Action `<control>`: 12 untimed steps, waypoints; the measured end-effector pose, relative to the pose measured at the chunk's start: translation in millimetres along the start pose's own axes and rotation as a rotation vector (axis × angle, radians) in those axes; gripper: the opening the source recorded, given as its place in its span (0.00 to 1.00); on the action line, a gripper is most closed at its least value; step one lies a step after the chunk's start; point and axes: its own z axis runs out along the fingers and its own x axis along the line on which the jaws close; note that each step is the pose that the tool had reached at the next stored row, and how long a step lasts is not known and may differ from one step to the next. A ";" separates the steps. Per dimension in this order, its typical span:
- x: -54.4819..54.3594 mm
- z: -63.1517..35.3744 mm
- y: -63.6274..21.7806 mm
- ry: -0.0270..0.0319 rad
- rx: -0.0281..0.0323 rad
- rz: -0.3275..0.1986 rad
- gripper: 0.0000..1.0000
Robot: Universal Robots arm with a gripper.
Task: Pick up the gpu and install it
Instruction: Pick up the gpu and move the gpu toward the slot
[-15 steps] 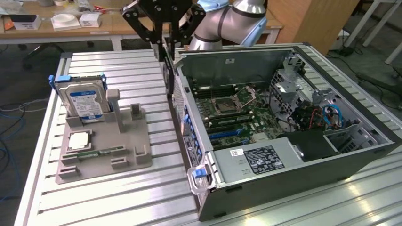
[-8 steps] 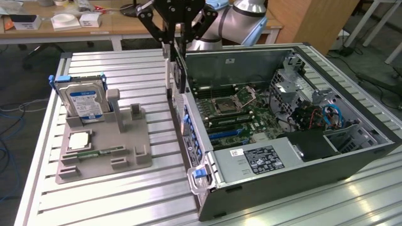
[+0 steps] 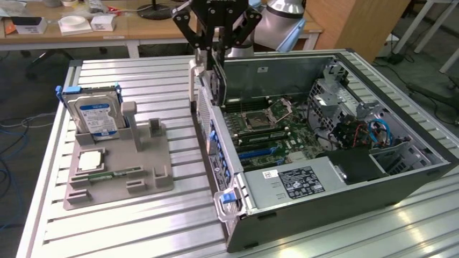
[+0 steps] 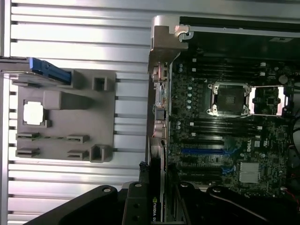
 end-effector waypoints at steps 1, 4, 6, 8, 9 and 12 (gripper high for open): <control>-2.6 0.0 -0.3 0.0005 0.0000 0.000 0.26; -10.3 0.0 -1.5 0.0021 -0.0002 0.000 0.26; -15.6 -0.1 -2.3 0.0038 -0.0001 0.000 0.26; -19.9 -0.2 -3.3 0.0052 -0.0002 0.000 0.26; -22.1 -0.2 -3.6 0.0058 -0.0002 0.000 0.26; -29.5 -0.2 -4.4 0.0071 -0.0002 0.001 0.26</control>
